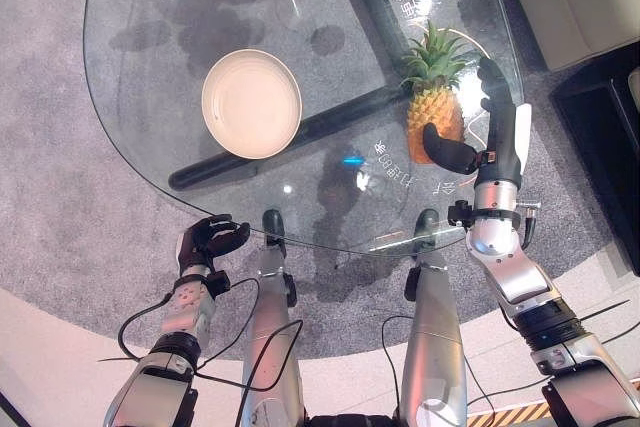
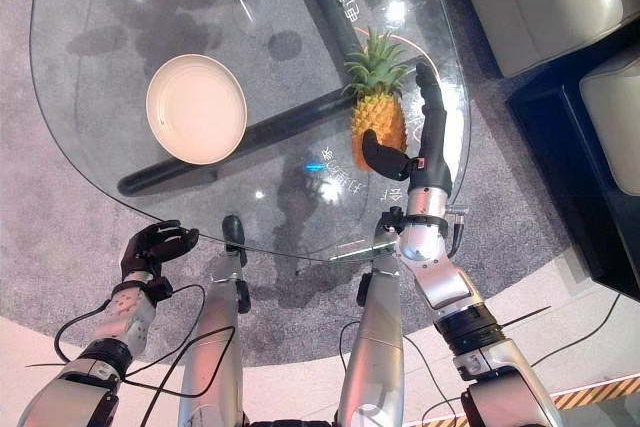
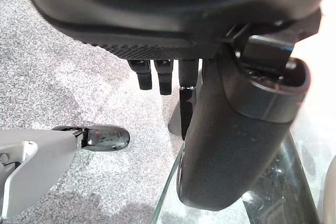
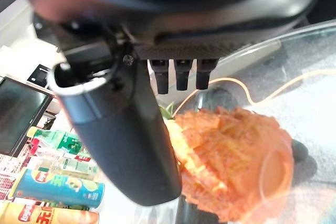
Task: Pick up the fruit to the plate
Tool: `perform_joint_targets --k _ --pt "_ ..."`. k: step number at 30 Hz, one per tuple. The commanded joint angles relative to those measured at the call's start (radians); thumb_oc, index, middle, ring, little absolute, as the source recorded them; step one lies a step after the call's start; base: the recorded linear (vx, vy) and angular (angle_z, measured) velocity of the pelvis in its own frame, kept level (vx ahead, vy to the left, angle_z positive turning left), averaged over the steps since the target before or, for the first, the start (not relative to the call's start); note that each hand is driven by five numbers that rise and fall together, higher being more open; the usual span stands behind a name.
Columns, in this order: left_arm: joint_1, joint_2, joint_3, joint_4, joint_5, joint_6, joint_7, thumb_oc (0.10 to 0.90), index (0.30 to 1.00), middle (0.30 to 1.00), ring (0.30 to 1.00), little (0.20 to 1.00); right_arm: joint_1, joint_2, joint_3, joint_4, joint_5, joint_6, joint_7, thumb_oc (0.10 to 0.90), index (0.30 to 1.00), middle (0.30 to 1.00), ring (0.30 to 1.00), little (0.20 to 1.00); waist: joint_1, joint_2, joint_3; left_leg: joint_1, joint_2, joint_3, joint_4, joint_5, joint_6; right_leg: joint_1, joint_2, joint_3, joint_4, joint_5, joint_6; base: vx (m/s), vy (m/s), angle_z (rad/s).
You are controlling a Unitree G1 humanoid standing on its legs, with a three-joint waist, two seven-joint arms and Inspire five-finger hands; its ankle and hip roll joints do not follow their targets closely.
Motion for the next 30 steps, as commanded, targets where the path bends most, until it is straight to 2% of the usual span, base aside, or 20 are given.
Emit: perform_joint_targets --k 1,17,30 --pt "0.024 0.002 -0.025 0.014 0.024 -0.007 0.004 0.800 0.900 0.900 0.900 0.900 -0.008 0.007 -0.019 -0.082 0.022 -0.025 -0.003 0.800 0.900 0.900 0.900 0.900 0.005 -0.018 -0.015 -0.018 -0.001 0.037 0.058 -0.014 0.038 -0.016 -0.027 -0.092 -0.022 0.057 -0.036 0.00 0.000 0.00" --pt "0.012 0.008 -0.032 0.007 0.028 0.010 0.003 0.800 0.900 0.900 0.900 0.900 -0.037 0.031 0.005 -0.014 0.084 0.069 0.028 0.800 0.900 0.900 0.900 0.900 0.015 -0.015 -0.015 -0.015 -0.003 0.036 0.049 -0.006 0.037 -0.011 -0.029 -0.098 -0.027 0.061 -0.038 0.00 0.000 0.00" --pt "0.008 0.008 -0.033 -0.013 0.035 0.027 0.012 0.800 0.900 0.900 0.900 0.900 -0.035 0.050 0.002 0.029 0.112 0.131 -0.003 0.800 0.900 0.900 0.900 0.900 0.020 -0.014 -0.015 -0.017 -0.004 0.034 0.041 0.000 0.037 -0.010 -0.030 -0.103 -0.031 0.062 -0.039 0.00 0.000 0.00"
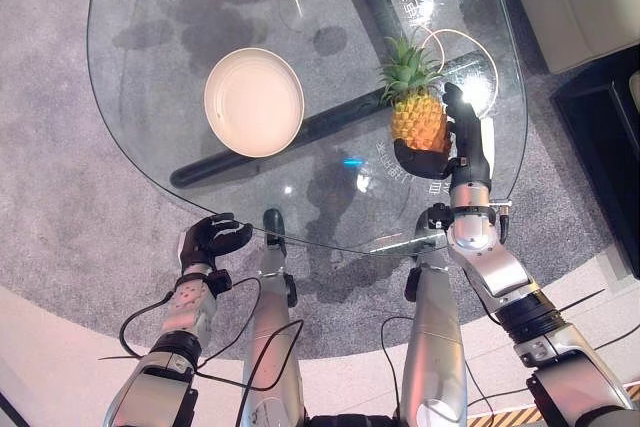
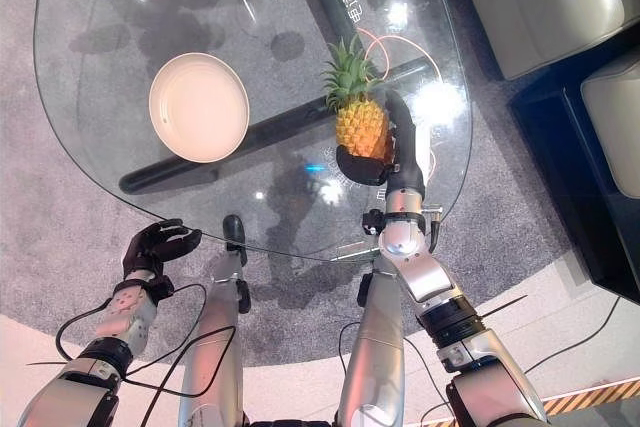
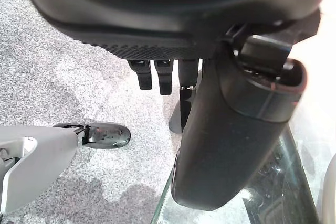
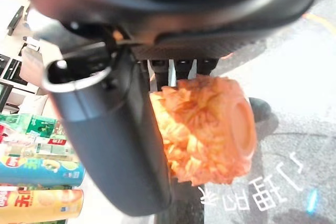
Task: Pick up the fruit to the plate
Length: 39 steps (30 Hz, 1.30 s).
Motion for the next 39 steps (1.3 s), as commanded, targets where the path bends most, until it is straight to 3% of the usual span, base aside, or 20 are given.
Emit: perform_joint_targets --k 1,30,33,34,35,39 --pt "0.007 0.011 -0.029 0.009 0.035 0.009 0.008 0.800 0.900 0.900 0.900 0.900 0.015 -0.017 -0.051 -0.006 0.006 0.008 -0.044 0.800 0.900 0.900 0.900 0.900 0.012 -0.015 -0.015 -0.018 -0.004 0.036 0.044 -0.007 0.038 -0.011 -0.029 -0.101 -0.035 0.062 -0.039 0.00 0.000 0.00" --pt "-0.020 0.025 -0.036 -0.009 0.035 0.039 0.019 0.800 0.900 0.900 0.900 0.900 -0.019 -0.031 -0.026 0.074 -0.056 0.120 -0.034 0.800 0.900 0.900 0.900 0.900 0.019 -0.016 -0.015 -0.030 -0.005 0.027 0.042 -0.003 0.038 -0.018 -0.026 -0.105 -0.032 0.063 -0.039 0.00 0.000 0.00" --pt "-0.020 0.027 -0.035 -0.012 0.035 0.040 0.019 0.800 0.900 0.900 0.900 0.900 -0.020 -0.038 -0.026 0.078 -0.070 0.129 -0.036 0.567 0.700 0.700 0.700 0.667 0.019 -0.016 -0.015 -0.030 -0.004 0.026 0.043 -0.004 0.038 -0.018 -0.026 -0.105 -0.030 0.061 -0.039 0.00 0.000 0.00" --pt "-0.021 0.028 -0.034 -0.012 0.034 0.040 0.019 0.800 0.900 0.900 0.900 0.900 -0.021 -0.041 -0.025 0.081 -0.082 0.132 -0.037 0.141 0.335 0.335 0.335 0.241 0.019 -0.015 -0.015 -0.031 -0.004 0.026 0.043 -0.004 0.038 -0.018 -0.026 -0.105 -0.030 0.061 -0.039 0.00 0.000 0.00" --pt "-0.020 0.029 -0.034 -0.013 0.034 0.041 0.018 0.800 0.900 0.900 0.900 0.900 -0.024 -0.046 -0.027 0.082 -0.098 0.142 -0.035 0.100 0.300 0.300 0.300 0.200 0.019 -0.015 -0.015 -0.030 -0.004 0.026 0.043 -0.004 0.037 -0.018 -0.025 -0.105 -0.030 0.061 -0.039 0.00 0.000 0.00" --pt "-0.019 0.030 -0.031 -0.019 0.026 0.044 0.021 0.800 0.900 0.900 0.900 0.900 -0.029 -0.059 -0.027 0.079 -0.128 0.160 -0.041 0.100 0.300 0.300 0.300 0.200 0.020 -0.015 -0.015 -0.032 -0.004 0.024 0.043 -0.004 0.038 -0.019 -0.024 -0.104 -0.027 0.059 -0.038 0.00 0.000 0.00"
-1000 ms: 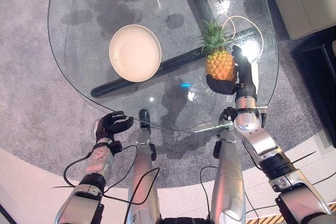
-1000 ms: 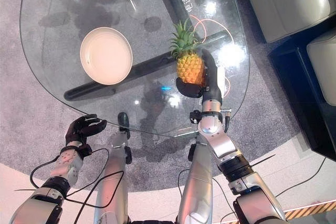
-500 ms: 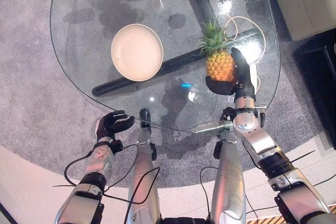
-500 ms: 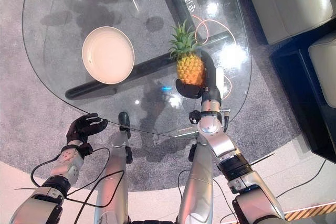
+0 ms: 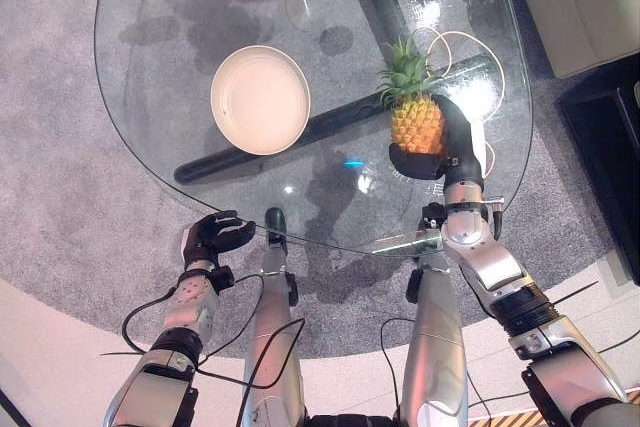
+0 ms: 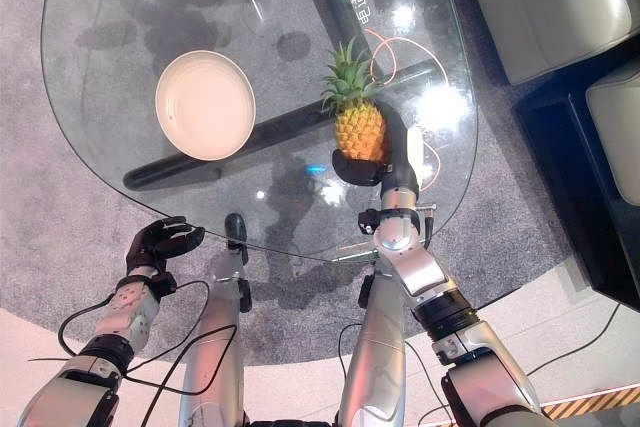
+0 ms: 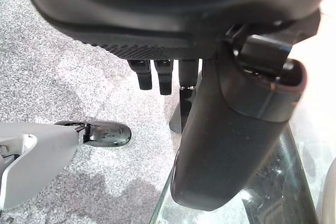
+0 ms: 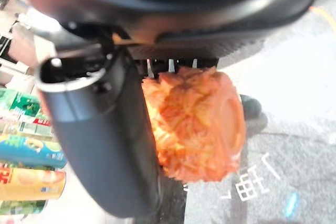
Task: Pick up the fruit to the plate
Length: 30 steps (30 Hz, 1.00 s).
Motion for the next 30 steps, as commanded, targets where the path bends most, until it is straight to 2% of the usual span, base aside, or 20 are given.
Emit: perform_joint_targets --k 1,8,13,18,23,26,30 --pt "-0.013 0.027 -0.027 0.016 0.020 0.004 0.008 0.800 0.900 0.900 0.900 0.900 0.024 -0.063 -0.046 0.036 -0.059 0.057 -0.051 0.100 0.300 0.300 0.300 0.200 0.004 -0.012 -0.014 -0.029 -0.004 0.028 0.044 -0.005 0.038 -0.020 -0.025 -0.101 -0.027 0.059 -0.038 0.00 0.000 0.00" --pt "-0.011 0.024 0.001 0.014 -0.075 -0.012 0.001 0.800 0.900 0.900 0.900 0.900 0.025 -0.068 -0.047 0.025 -0.086 0.057 -0.068 0.100 0.300 0.300 0.300 0.200 0.004 -0.013 -0.014 -0.025 -0.004 0.028 0.038 -0.005 0.038 -0.017 -0.025 -0.102 -0.028 0.055 -0.038 0.00 0.000 0.00" --pt "-0.011 0.016 0.061 0.015 -0.231 -0.031 0.008 0.800 0.900 0.900 0.900 0.900 0.028 -0.064 -0.054 0.021 -0.111 0.047 -0.086 0.100 0.300 0.300 0.300 0.200 0.005 -0.015 -0.014 -0.025 -0.004 0.024 0.044 -0.011 0.038 -0.017 -0.027 -0.103 -0.021 0.048 -0.039 0.00 0.000 0.00" --pt "-0.020 0.013 0.136 0.013 -0.366 -0.086 0.054 0.800 0.900 0.900 0.900 0.900 0.024 -0.065 -0.060 0.005 -0.151 0.030 -0.123 0.100 0.300 0.300 0.300 0.200 0.004 -0.014 -0.014 -0.023 -0.005 0.019 0.045 -0.013 0.035 -0.018 -0.028 -0.100 -0.014 0.041 -0.039 0.00 0.000 0.00" --pt "-0.066 0.027 0.182 -0.019 -0.383 -0.178 0.157 0.800 0.900 0.900 0.900 0.900 -0.003 -0.077 -0.057 -0.021 -0.172 0.028 -0.151 0.100 0.300 0.300 0.300 0.200 0.000 -0.012 -0.014 -0.022 -0.007 0.018 0.039 -0.012 0.033 -0.022 -0.024 -0.090 -0.011 0.037 -0.040 0.00 0.006 0.05" --pt "-0.090 0.034 0.191 -0.038 -0.362 -0.212 0.207 0.800 0.900 0.900 0.900 0.900 -0.022 -0.088 -0.057 -0.028 -0.180 0.030 -0.158 0.100 0.300 0.300 0.300 0.200 -0.001 -0.006 -0.014 -0.019 -0.010 0.021 0.035 -0.010 0.033 -0.024 -0.024 -0.086 -0.012 0.037 -0.041 -0.01 0.035 0.02" --pt "-0.138 0.054 0.201 -0.082 -0.311 -0.276 0.327 0.800 0.900 0.900 0.900 0.900 -0.045 -0.107 -0.061 -0.039 -0.192 0.016 -0.173 0.100 0.300 0.300 0.300 0.200 -0.005 0.000 -0.014 -0.018 -0.014 0.024 0.035 -0.011 0.032 -0.025 -0.024 -0.081 -0.011 0.035 -0.043 -0.01 0.021 0.01"
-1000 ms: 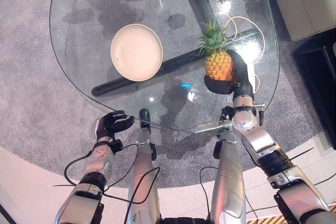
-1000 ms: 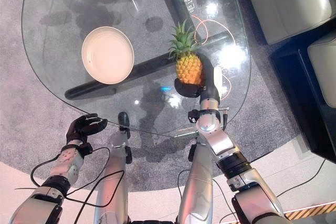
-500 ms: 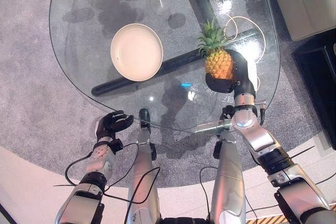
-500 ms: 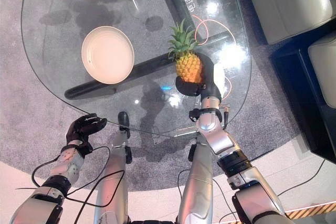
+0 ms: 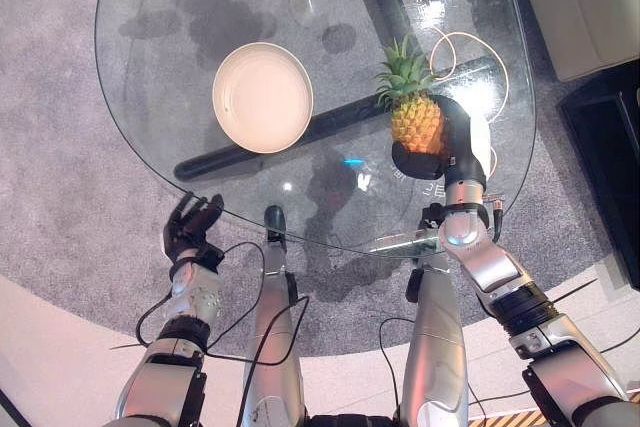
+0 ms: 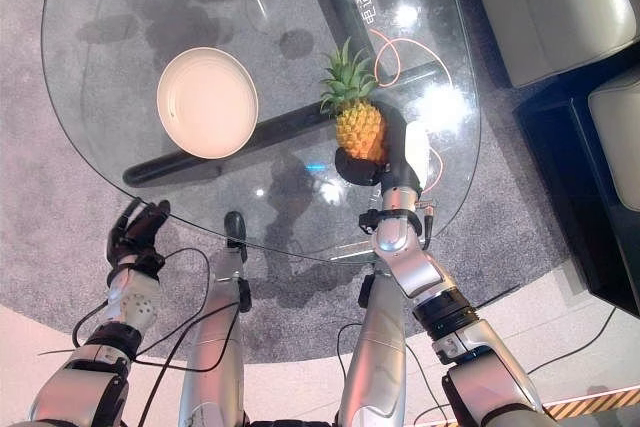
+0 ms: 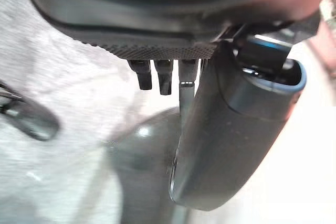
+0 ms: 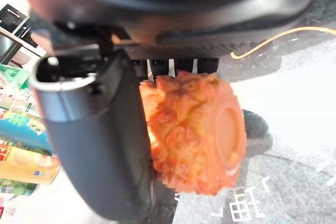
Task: Pick up the fruit to the plate
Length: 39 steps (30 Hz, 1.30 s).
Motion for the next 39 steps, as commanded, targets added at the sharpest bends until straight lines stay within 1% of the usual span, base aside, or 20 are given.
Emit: perform_joint_targets --k 1,7,13,17,20,24,28,31,34,39 --pt "-0.031 0.095 0.071 -0.029 0.063 -0.132 0.127 0.800 0.900 0.900 0.900 0.900 -0.043 -0.105 -0.085 -0.030 -0.082 -0.006 -0.126 0.100 0.300 0.300 0.300 0.200 -0.006 0.000 -0.014 -0.018 -0.006 0.039 0.053 -0.021 0.033 -0.024 -0.014 -0.063 -0.024 0.048 -0.040 0.00 0.000 0.00" --pt "-0.079 0.119 0.088 -0.059 0.184 -0.205 0.304 0.800 0.900 0.900 0.900 0.900 -0.062 -0.104 -0.084 -0.039 -0.094 -0.020 -0.154 0.100 0.300 0.300 0.300 0.200 -0.007 -0.001 -0.014 -0.021 -0.008 0.039 0.051 -0.022 0.030 -0.029 -0.011 -0.062 -0.023 0.044 -0.043 0.00 0.000 0.00" --pt "-0.099 0.133 0.104 -0.097 0.300 -0.263 0.447 0.800 0.900 0.900 0.900 0.900 -0.064 -0.103 -0.088 -0.063 -0.111 -0.037 -0.172 0.100 0.300 0.300 0.300 0.200 -0.006 -0.006 -0.014 -0.022 -0.008 0.038 0.041 -0.021 0.029 -0.025 -0.008 -0.063 -0.035 0.046 -0.044 0.00 0.000 0.00" --pt "-0.105 0.132 0.114 -0.152 0.378 -0.283 0.530 0.800 0.900 0.900 0.900 0.900 -0.060 -0.099 -0.098 -0.086 -0.129 -0.051 -0.180 0.100 0.300 0.300 0.300 0.200 -0.004 -0.008 -0.014 -0.023 -0.007 0.039 0.038 -0.023 0.028 -0.025 -0.007 -0.065 -0.039 0.046 -0.044 0.00 0.000 0.00" --pt "-0.116 0.139 0.115 -0.182 0.476 -0.299 0.584 0.800 0.900 0.900 0.900 0.900 -0.061 -0.098 -0.104 -0.102 -0.142 -0.059 -0.181 0.100 0.300 0.300 0.300 0.200 -0.004 -0.009 -0.014 -0.023 -0.006 0.040 0.039 -0.025 0.027 -0.025 -0.007 -0.064 -0.038 0.045 -0.044 0.00 0.000 0.00" --pt "-0.126 0.141 0.106 -0.235 0.579 -0.304 0.625 0.800 0.900 0.900 0.900 0.900 -0.065 -0.099 -0.109 -0.125 -0.159 -0.060 -0.179 0.100 0.300 0.300 0.300 0.200 -0.003 -0.008 -0.014 -0.024 -0.006 0.041 0.038 -0.026 0.027 -0.025 -0.006 -0.063 -0.040 0.044 -0.044 0.00 0.000 0.00" --pt "-0.125 0.132 0.099 -0.311 0.676 -0.317 0.632 0.800 0.900 0.900 0.900 0.900 -0.057 -0.095 -0.119 -0.146 -0.181 -0.075 -0.177 0.100 0.300 0.300 0.300 0.200 -0.001 -0.006 -0.014 -0.026 -0.006 0.041 0.039 -0.028 0.027 -0.027 -0.004 -0.061 -0.039 0.044 -0.044 0.00 0.000 0.00" --pt "-0.123 0.116 0.088 -0.384 0.716 -0.317 0.607 0.800 0.900 0.900 0.900 0.900 -0.052 -0.088 -0.130 -0.163 -0.211 -0.087 -0.169 0.100 0.300 0.300 0.300 0.200 0.002 -0.002 -0.014 -0.027 -0.008 0.041 0.038 -0.029 0.029 -0.025 -0.005 -0.061 -0.041 0.046 -0.043 0.00 0.000 0.00" --pt "-0.131 0.086 0.075 -0.457 0.740 -0.307 0.560 0.800 0.900 0.900 0.900 0.900 -0.054 -0.079 -0.141 -0.178 -0.236 -0.100 -0.159 0.100 0.300 0.300 0.300 0.200 0.003 0.003 -0.014 -0.026 -0.010 0.043 0.035 -0.030 0.030 -0.025 -0.005 -0.061 -0.042 0.048 -0.040 0.00 0.000 0.00" --pt "-0.147 0.065 0.050 -0.530 0.690 -0.279 0.420 0.800 0.900 0.900 0.900 0.900 -0.072 -0.069 -0.150 -0.191 -0.264 -0.119 -0.130 0.100 0.300 0.300 0.300 0.200 0.002 0.005 -0.014 -0.023 -0.011 0.045 0.034 -0.030 0.032 -0.023 -0.007 -0.060 -0.046 0.051 -0.037 0.00 0.001 -0.01"
